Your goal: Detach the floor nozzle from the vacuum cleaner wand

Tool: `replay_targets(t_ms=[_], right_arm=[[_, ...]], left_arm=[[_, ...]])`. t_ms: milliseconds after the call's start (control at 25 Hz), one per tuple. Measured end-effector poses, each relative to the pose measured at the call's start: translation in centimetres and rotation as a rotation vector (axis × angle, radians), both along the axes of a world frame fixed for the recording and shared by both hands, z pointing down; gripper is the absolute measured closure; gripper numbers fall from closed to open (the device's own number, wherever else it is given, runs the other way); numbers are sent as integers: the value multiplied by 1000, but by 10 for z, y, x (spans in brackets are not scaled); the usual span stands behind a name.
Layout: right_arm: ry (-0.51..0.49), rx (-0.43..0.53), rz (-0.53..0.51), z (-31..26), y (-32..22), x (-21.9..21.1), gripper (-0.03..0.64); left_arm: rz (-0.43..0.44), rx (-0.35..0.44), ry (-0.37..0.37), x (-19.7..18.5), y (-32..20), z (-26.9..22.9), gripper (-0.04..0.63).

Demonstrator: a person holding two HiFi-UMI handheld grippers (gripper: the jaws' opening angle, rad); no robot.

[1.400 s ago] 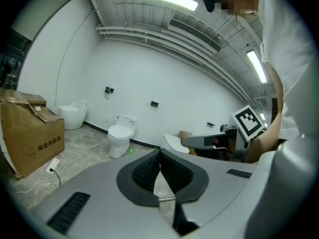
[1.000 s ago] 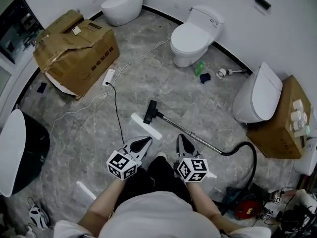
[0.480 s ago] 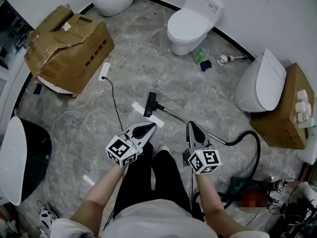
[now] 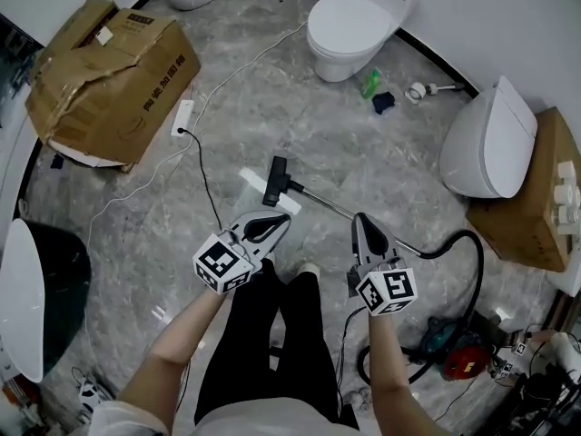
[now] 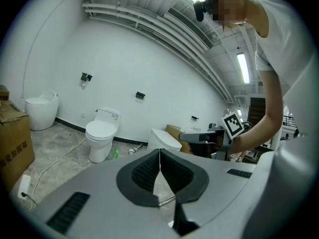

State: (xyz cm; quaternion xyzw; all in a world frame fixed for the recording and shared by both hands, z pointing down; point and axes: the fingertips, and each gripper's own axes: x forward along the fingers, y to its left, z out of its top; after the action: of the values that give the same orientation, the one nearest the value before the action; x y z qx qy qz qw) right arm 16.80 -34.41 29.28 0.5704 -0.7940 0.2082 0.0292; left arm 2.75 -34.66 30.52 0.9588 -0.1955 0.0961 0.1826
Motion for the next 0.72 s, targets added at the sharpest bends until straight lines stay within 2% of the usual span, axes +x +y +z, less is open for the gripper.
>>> replay_targets(t_ms=[200,400,720], right_arm=[[-17,5,-45,59,-17,0,600],[-11,-1,-44,131,-31,2,600],[-15,-11,-60,236,-39,1,600]], left_arm=[[-24,-1,7,-3,-19,57,584],[-63,-3,-1,-10,-37,127,584],[-56,5,-14,-7,-46,237,584]])
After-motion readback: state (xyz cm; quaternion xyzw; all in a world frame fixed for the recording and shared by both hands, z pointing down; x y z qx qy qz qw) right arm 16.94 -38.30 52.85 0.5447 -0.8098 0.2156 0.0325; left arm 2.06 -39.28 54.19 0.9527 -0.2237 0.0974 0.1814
